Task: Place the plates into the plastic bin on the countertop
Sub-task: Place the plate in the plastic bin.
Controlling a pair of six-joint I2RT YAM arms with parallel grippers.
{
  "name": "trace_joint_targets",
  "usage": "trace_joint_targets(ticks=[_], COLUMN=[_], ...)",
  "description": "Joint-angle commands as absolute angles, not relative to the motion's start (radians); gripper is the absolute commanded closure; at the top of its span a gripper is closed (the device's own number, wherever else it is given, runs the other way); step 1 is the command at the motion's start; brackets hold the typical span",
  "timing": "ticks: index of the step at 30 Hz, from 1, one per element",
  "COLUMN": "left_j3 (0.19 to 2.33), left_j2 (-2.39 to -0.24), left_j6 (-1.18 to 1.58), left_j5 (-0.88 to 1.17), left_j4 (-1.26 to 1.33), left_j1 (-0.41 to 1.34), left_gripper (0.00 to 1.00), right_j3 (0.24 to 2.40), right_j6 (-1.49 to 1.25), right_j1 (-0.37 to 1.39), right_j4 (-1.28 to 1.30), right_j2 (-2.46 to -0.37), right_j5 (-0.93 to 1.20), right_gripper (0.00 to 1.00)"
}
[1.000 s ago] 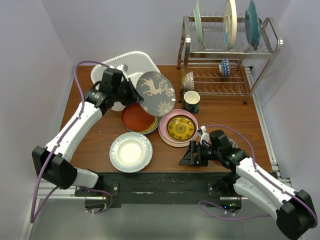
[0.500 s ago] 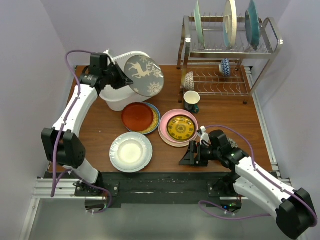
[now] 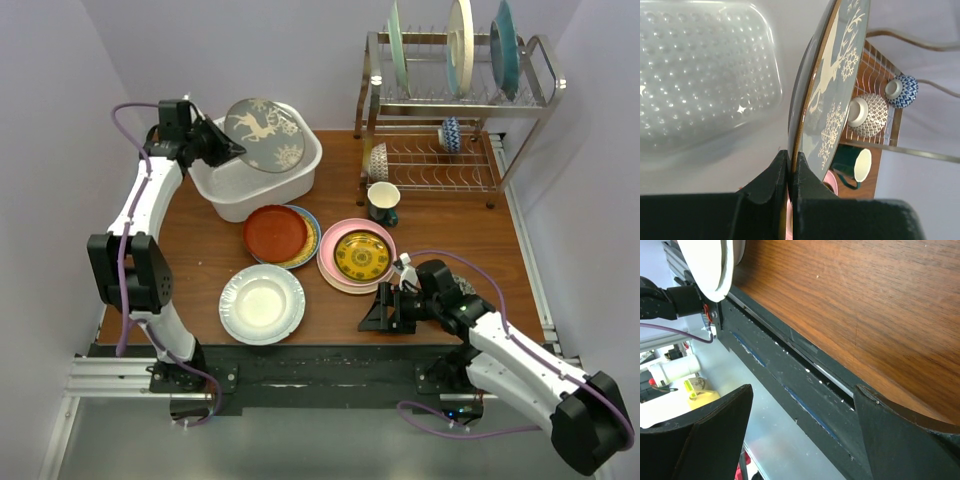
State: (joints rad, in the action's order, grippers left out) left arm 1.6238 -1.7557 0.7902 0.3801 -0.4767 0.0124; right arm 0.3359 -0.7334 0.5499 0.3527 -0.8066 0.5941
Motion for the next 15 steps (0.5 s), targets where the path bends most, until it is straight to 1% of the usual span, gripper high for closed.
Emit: trace_joint_targets(ticks=[1, 5, 6, 15], left_j3=[1.723, 1.736, 1.746, 1.868], left_j2=[-1.762, -1.789, -1.798, -1.93], left_j6=[0.822, 0.828, 0.828, 0.796], left_j5=[0.462, 0.443, 0.442, 0.422], left_j4=[-0.31, -0.299, -0.301, -0.373], left_j1=[0.0, 0.0, -0.023, -0.031], left_gripper=[1.0, 1.0, 1.0, 1.0], right_j3=[0.348, 0.351, 0.351, 0.347], right_j6=[-0.719, -0.716, -0.718, -0.719], right_j1=[0.555, 0.554, 0.554, 0.554], right_j4=[0.347, 0.348, 0.347, 0.336], right_j2=[-0.815, -0.818, -0.821, -0.831], right_j5=[0.604, 0.604, 0.606, 0.609], right_gripper=[0.14, 0.14, 0.14, 0.14])
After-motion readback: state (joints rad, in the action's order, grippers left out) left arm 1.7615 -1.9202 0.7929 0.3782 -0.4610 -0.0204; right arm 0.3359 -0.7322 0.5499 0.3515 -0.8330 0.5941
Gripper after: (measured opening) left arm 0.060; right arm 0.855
